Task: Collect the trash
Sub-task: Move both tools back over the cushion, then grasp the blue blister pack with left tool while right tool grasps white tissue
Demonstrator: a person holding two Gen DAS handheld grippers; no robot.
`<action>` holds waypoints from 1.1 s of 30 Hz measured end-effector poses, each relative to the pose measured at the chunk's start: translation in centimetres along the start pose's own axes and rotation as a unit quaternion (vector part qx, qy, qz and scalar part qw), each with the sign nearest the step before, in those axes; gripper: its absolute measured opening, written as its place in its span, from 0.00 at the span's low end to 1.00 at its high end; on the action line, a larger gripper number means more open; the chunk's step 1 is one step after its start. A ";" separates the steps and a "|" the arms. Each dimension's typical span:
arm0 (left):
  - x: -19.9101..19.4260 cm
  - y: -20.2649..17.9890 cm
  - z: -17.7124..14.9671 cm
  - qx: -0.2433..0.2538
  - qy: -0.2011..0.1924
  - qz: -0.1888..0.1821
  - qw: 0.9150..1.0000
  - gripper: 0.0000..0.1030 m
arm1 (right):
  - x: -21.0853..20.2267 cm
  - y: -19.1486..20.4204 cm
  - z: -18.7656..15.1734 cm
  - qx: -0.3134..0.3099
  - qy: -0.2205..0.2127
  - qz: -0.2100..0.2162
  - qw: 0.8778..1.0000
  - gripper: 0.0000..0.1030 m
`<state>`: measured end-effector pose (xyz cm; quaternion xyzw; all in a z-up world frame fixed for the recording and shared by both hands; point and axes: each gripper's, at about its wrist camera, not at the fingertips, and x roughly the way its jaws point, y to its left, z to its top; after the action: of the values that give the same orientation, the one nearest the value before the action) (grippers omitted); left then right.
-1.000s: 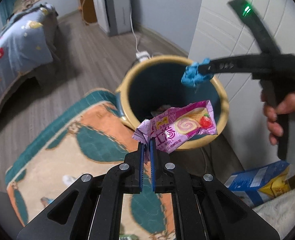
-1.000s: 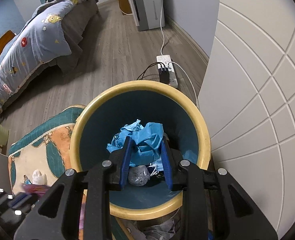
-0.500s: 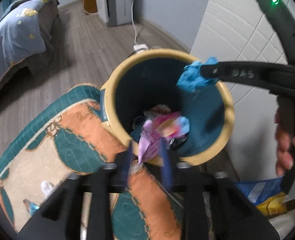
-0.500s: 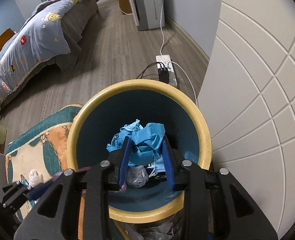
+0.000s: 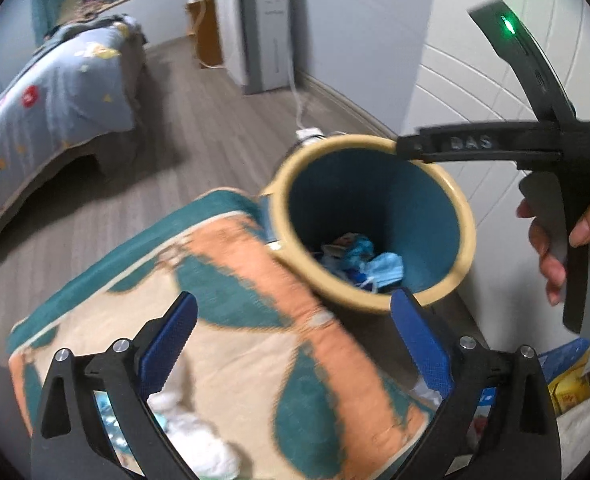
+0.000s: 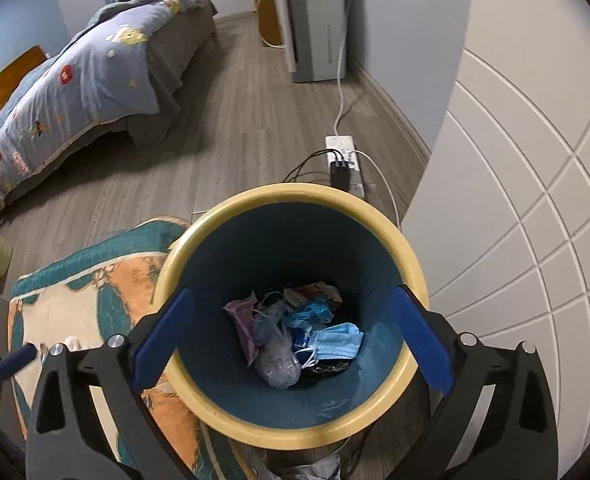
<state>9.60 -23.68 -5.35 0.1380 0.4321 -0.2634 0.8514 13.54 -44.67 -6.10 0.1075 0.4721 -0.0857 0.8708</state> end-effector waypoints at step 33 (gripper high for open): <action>-11.8 20.6 -14.1 -0.210 0.005 0.155 0.965 0.95 | 0.7 21.3 -8.4 -0.164 0.111 0.064 0.978 0.94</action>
<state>6.20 3.72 -3.91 0.0222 0.4552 -0.0310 0.8896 12.48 -21.95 -8.92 0.0019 0.5653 0.0617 0.8225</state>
